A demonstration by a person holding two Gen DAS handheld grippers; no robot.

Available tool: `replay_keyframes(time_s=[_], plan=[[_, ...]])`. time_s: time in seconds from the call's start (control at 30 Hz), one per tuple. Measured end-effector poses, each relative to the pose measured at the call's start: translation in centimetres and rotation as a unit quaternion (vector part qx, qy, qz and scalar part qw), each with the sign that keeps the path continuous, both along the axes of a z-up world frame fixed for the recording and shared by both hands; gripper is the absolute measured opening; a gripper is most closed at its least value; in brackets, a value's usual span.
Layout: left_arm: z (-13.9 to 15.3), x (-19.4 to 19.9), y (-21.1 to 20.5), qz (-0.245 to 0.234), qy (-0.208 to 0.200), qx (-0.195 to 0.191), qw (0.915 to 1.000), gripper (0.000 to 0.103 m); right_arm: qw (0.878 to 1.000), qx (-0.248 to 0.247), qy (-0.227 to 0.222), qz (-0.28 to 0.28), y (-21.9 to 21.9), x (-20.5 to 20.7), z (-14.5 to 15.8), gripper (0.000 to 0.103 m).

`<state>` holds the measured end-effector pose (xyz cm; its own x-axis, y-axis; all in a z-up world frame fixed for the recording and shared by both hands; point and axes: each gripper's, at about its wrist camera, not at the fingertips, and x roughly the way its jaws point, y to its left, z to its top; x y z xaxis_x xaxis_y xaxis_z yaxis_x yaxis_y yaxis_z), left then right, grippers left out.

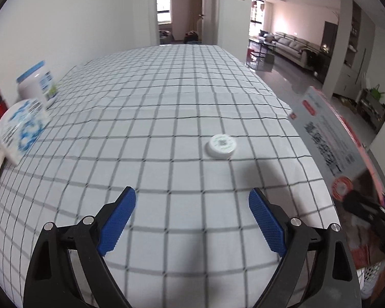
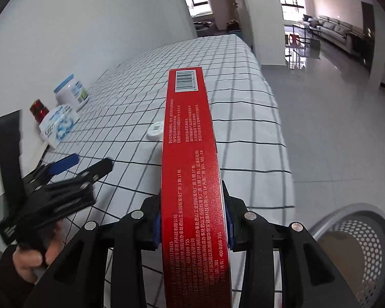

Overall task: Collect trash
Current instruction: 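Grasp the red-and-white box across its end with the right tool, then grasp the white QR-code disc with the left tool while the right tool holds the box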

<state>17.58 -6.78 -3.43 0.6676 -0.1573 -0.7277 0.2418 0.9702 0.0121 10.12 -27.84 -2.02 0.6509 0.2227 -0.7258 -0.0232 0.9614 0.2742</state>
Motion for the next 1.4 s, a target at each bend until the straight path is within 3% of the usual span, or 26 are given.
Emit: replay_keyframes(time_s=[0.3,0.57,0.7,0.77,0.87,1.1,1.4], plan=[[-2.0,5.4,-4.0,-0.002,0.024,0.023,0.9995,0.088,1.0,0.012,-0.02,-0.02,-2.6,-1.7,0.1,0.035],[-3.9,8.2,-5.0,0.003,0.073,0.008,0.9973,0.087,0.999,0.016,-0.021,-0.023,-3.1,-2.0,-0.4,0.035],[-4.2,9.1,-5.4,0.008,0.076,0.012,0.997,0.076,0.999,0.02,-0.02,-0.023,-3.0,-2.2,-0.6,0.035],[-4.0,9.3,-5.9,0.003,0.068,0.012,0.9976,0.064,0.999,0.02,-0.021,-0.024,-3.1,-2.2,-0.7,0.035],[-3.6,8.7,-6.4,-0.016,0.06,0.013,0.998,0.038,0.999,0.021,-0.021,-0.028,-3.3,-2.2,-0.8,0.035],[-2.9,5.9,-7.1,-0.032,0.055,0.013,0.9979,0.038,0.999,0.023,-0.018,-0.042,-3.4,-2.8,-0.8,0.035],[0.1,-1.8,-7.3,-0.063,0.015,0.013,0.9978,0.038,0.997,0.029,-0.015,-0.077,-3.4,-6.7,-0.7,0.035]])
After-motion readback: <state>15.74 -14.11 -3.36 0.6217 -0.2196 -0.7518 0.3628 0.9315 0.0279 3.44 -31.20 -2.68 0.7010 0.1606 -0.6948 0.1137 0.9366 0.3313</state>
